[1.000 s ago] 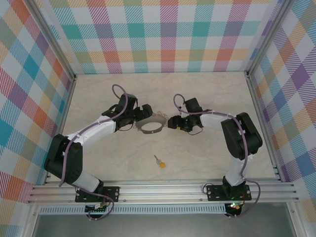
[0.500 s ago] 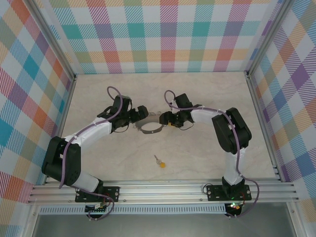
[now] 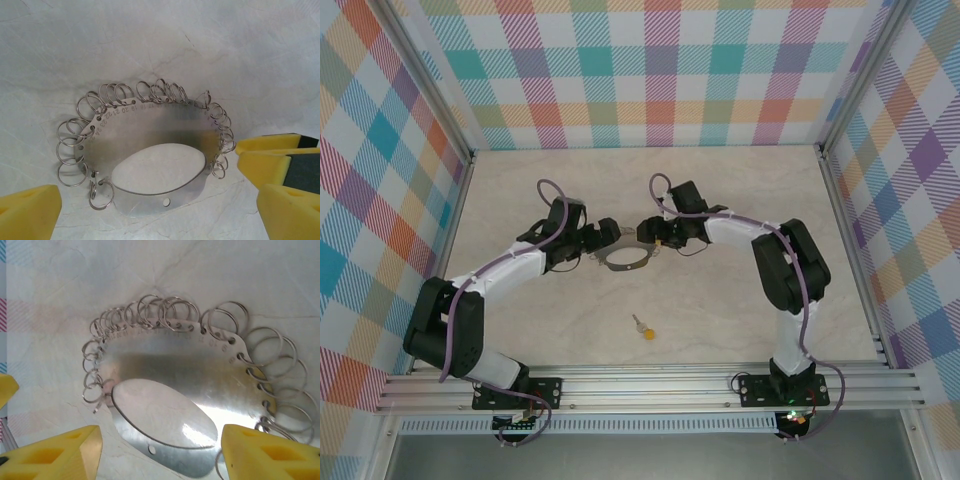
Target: Put the keys on the keyring
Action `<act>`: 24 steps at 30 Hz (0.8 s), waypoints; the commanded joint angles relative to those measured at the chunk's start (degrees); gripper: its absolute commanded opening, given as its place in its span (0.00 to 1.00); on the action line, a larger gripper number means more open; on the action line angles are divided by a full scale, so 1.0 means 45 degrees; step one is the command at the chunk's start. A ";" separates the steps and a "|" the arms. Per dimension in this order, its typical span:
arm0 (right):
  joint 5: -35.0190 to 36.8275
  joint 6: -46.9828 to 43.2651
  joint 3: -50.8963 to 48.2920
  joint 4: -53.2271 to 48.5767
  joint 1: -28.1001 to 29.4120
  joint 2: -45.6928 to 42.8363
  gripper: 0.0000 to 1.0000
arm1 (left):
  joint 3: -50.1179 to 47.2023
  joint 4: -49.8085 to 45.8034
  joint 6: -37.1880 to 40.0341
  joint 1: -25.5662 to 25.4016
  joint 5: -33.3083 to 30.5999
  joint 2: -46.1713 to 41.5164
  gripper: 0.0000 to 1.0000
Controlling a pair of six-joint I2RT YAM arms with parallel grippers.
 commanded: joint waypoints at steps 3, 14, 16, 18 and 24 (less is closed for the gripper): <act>0.0397 -0.0637 -0.1229 -0.0540 0.0149 -0.1318 0.62 | -0.0357 0.0348 -0.0252 0.0186 0.0337 -0.0588 1.00; 0.1346 -0.1916 -0.1486 -0.1342 0.0717 -0.0901 0.47 | -0.0470 0.0214 -0.0289 0.0186 0.0283 -0.0749 1.00; 0.1322 -0.1953 -0.1390 -0.1343 0.0717 -0.0742 0.47 | -0.0478 0.0209 -0.0289 0.0187 0.0266 -0.0762 1.00; 0.1301 -0.2009 -0.1196 -0.1404 0.0720 -0.0557 0.47 | -0.0470 0.0202 -0.0301 0.0186 0.0240 -0.0752 1.00; 0.1495 -0.2243 -0.0803 -0.1608 0.0727 -0.0146 0.47 | -0.0458 0.0173 -0.0330 0.0186 0.0182 -0.0753 1.00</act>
